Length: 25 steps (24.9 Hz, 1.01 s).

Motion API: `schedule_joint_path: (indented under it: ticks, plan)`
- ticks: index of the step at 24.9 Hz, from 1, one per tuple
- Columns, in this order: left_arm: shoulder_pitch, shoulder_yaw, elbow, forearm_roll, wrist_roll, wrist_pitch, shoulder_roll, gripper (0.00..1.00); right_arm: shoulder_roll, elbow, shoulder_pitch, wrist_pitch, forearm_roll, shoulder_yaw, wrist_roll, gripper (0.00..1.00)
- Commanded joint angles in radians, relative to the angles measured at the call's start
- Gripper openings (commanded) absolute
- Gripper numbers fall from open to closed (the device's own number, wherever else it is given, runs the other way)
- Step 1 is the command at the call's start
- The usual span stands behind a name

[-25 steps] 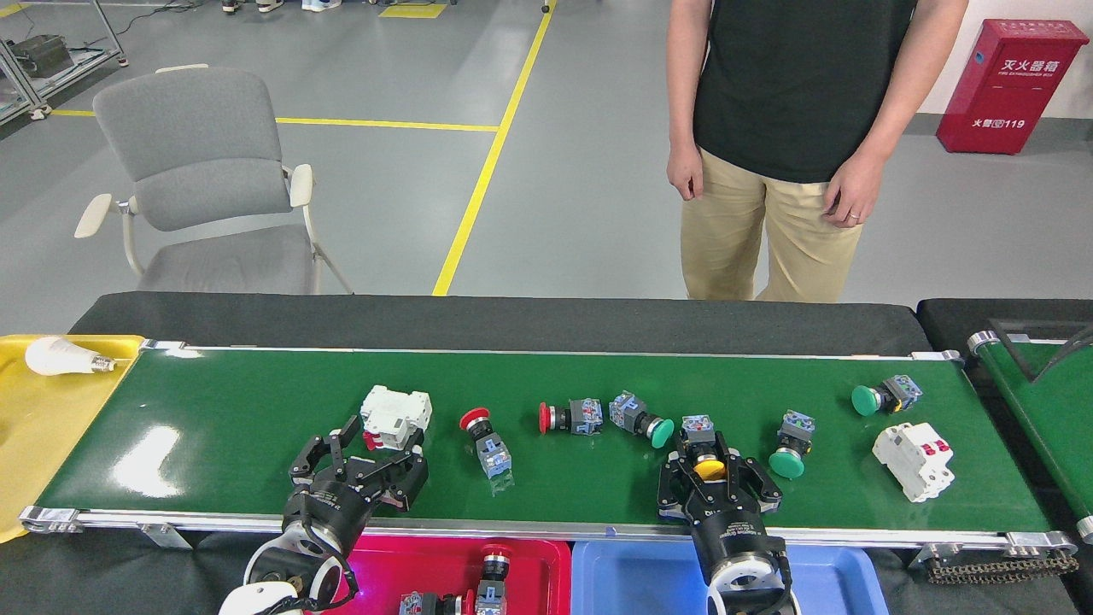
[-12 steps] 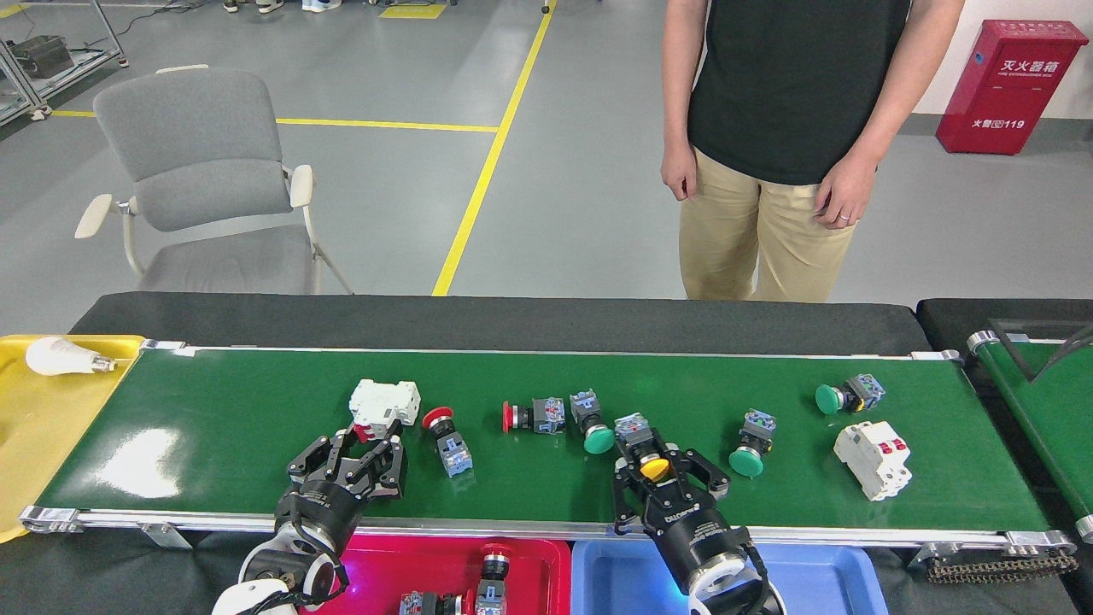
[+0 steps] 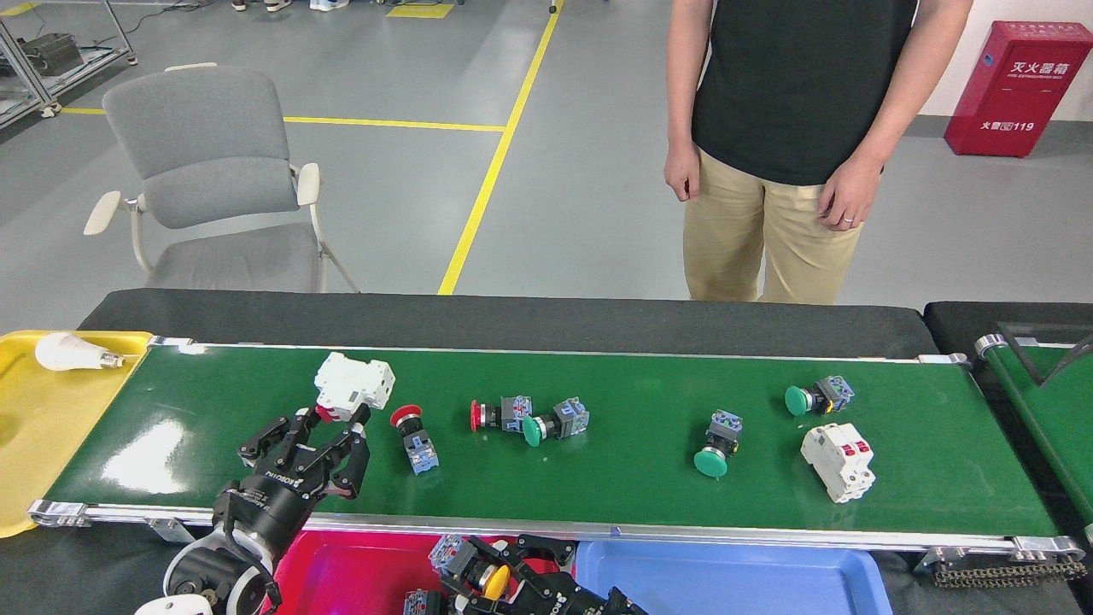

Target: Pick switch part from conveyor to tray

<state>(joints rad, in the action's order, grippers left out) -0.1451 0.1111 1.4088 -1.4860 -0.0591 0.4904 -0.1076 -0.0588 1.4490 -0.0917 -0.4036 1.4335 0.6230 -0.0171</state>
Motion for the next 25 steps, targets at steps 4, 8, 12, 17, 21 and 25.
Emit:
schedule_joint_path:
  ticks: [4, 8, 12, 17, 21, 25]
  plan:
    - [0.001, -0.008, 0.030, 0.003, -0.001, 0.017, 0.016, 0.10, -0.003, 0.014, -0.005, -0.004, -0.010, -0.034, -0.007, 1.00]
    - [0.052, -0.045, 0.091, 0.001, -0.002, 0.019, 0.034, 0.11, -0.009, 0.114, 0.069, 0.029, -0.028, -0.247, -0.010, 1.00]
    - [0.071, -0.222, 0.139, -0.004, -0.004, 0.007, 0.077, 0.11, -0.016, 0.226, 0.222, 0.118, -0.053, -0.528, -0.021, 1.00]
    - [0.131, -0.386, 0.190, -0.091, -0.007, -0.030, 0.154, 0.11, -0.012, 0.269, 0.351, 0.207, -0.070, -0.773, -0.029, 1.00]
    - [0.254, -0.539, 0.279, -0.169, -0.007, -0.036, 0.175, 0.43, -0.007, 0.268, 0.354, 0.207, -0.070, -0.816, -0.029, 1.00]
    - [0.277, -0.580, 0.285, -0.178, -0.002, -0.145, 0.194, 1.00, -0.004, 0.268, 0.354, 0.206, -0.070, -0.816, -0.027, 1.00]
